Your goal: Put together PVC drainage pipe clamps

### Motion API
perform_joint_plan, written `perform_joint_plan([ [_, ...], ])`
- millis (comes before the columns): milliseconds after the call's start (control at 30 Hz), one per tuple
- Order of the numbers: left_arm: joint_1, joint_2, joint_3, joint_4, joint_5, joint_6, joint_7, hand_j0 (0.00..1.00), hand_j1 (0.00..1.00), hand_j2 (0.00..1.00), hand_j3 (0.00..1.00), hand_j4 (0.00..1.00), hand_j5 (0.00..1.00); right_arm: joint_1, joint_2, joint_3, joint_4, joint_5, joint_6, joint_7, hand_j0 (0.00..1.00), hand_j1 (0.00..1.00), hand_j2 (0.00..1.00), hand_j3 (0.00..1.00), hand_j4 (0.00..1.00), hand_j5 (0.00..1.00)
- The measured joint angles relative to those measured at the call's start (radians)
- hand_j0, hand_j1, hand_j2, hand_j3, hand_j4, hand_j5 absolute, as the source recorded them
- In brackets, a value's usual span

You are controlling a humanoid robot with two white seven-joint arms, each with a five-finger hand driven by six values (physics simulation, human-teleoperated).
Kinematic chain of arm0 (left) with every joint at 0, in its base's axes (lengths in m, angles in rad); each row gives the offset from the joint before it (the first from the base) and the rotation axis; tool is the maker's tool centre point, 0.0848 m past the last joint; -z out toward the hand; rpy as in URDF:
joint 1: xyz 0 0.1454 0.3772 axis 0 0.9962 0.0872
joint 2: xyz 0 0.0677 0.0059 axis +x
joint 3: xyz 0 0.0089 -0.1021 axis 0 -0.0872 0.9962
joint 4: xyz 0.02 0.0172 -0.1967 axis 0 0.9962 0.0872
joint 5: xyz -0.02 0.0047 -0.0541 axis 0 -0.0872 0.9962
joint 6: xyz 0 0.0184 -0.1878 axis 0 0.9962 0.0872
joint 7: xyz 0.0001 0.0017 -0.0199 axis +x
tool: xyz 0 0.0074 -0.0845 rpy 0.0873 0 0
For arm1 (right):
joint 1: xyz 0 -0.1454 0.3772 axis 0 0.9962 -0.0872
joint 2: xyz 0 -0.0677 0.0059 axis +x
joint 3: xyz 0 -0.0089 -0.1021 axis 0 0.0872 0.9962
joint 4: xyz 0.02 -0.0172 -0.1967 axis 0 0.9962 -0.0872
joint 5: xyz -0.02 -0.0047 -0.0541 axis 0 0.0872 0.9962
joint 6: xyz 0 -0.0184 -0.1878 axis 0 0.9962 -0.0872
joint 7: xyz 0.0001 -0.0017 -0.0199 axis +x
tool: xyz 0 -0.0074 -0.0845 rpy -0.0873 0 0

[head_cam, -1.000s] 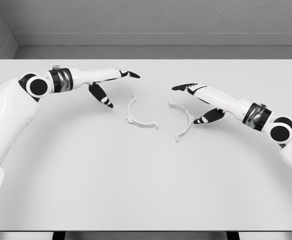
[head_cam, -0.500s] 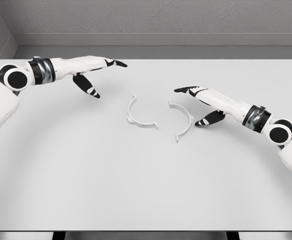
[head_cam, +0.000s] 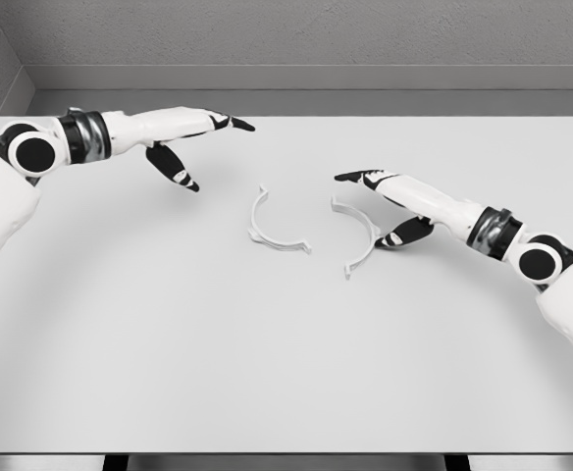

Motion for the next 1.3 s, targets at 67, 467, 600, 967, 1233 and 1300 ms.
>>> perform_joint_plan([
  [67, 0.0, 0.002, -0.002, -0.003, 0.0, 0.0, 0.0, 1.0, 1.0, 1.0, 1.0, 1.0, 1.0, -0.002, 0.003, 0.0, 0.003, 0.0, 0.0, 0.0, 1.0, 1.0, 1.0, 1.0, 1.0, 1.0],
  [467, 0.0, 0.014, -0.009, -0.019, 0.003, 0.0, 0.0, 1.0, 1.0, 1.0, 1.0, 1.0, 1.0, -0.015, 0.017, -0.001, 0.018, 0.004, 0.0, -0.001, 1.0, 1.0, 1.0, 1.0, 1.0, 1.0],
  [600, 0.0, 0.013, -0.014, -0.018, 0.002, 0.0, 0.0, 1.0, 1.0, 1.0, 1.0, 1.0, 1.0, -0.023, 0.028, -0.001, 0.022, 0.006, 0.0, -0.001, 1.0, 1.0, 1.0, 1.0, 1.0, 1.0],
  [967, 0.0, 0.013, -0.023, -0.021, 0.002, 0.0, 0.0, 1.0, 1.0, 1.0, 1.0, 1.0, 1.0, -0.048, 0.069, -0.002, 0.05, 0.016, 0.0, -0.001, 1.0, 1.0, 1.0, 1.0, 1.0, 1.0],
  [1233, 0.0, 0.014, -0.023, -0.022, 0.002, 0.0, 0.0, 1.0, 1.0, 1.0, 1.0, 1.0, 1.0, -0.078, 0.102, -0.003, 0.096, 0.028, 0.0, -0.002, 1.0, 1.0, 1.0, 1.0, 1.0, 1.0],
  [1300, 0.0, 0.014, -0.023, -0.023, 0.002, 0.0, 0.0, 1.0, 1.0, 1.0, 1.0, 1.0, 1.0, -0.081, 0.108, -0.003, 0.105, 0.031, 0.0, -0.003, 1.0, 1.0, 1.0, 1.0, 1.0, 1.0],
])
